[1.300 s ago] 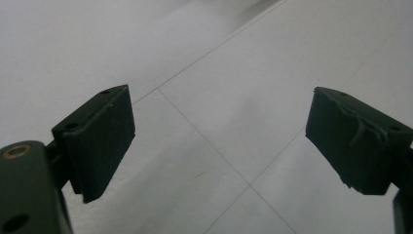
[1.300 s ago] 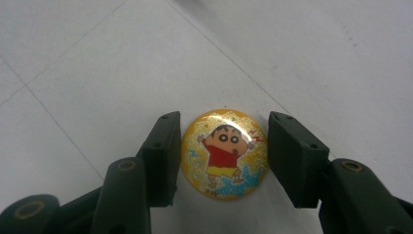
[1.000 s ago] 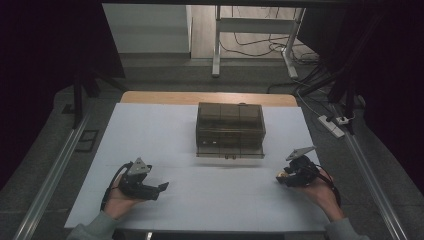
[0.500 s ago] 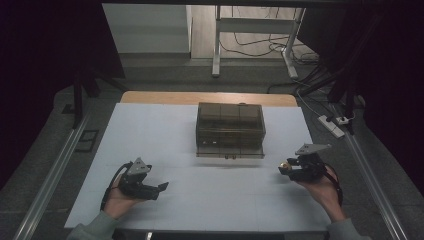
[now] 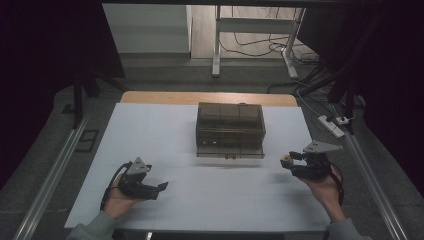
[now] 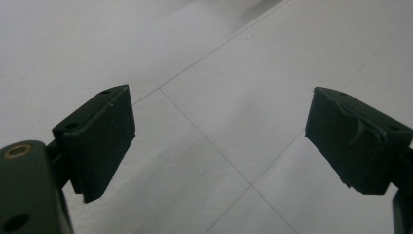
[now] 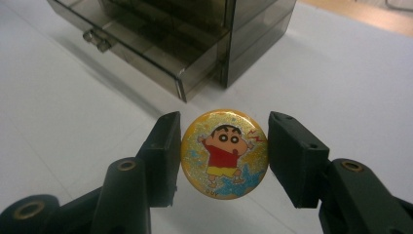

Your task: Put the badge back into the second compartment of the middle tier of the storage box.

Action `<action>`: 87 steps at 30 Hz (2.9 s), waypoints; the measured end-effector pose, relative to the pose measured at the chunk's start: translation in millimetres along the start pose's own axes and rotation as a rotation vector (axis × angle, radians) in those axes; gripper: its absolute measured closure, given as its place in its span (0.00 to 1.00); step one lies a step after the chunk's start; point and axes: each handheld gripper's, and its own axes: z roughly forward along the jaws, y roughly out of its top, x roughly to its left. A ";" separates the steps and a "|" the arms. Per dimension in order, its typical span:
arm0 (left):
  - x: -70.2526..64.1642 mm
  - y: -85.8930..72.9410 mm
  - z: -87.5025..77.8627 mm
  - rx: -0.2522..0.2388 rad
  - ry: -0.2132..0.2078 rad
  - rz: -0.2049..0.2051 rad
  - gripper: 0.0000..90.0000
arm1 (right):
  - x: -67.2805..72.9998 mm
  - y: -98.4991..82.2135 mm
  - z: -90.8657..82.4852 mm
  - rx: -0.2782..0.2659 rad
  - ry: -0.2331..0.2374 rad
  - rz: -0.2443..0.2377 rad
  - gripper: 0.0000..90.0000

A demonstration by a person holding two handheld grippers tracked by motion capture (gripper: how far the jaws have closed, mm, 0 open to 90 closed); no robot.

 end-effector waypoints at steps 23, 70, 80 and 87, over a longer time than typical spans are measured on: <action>0.1 0.1 -0.3 -0.001 0.000 0.001 0.13 | 3.4 7.5 -5.1 -0.117 0.009 0.009 0.52; 1.1 -0.4 -1.0 0.001 0.000 0.005 0.13 | 23.0 39.3 15.5 -0.156 0.059 -0.042 0.52; 1.0 -0.5 -1.0 0.001 0.000 0.005 0.13 | 28.1 46.3 22.9 -0.159 0.076 -0.050 0.52; 1.0 -0.5 -1.3 0.000 0.001 0.005 0.13 | 31.1 51.3 27.5 -0.157 0.087 -0.058 0.52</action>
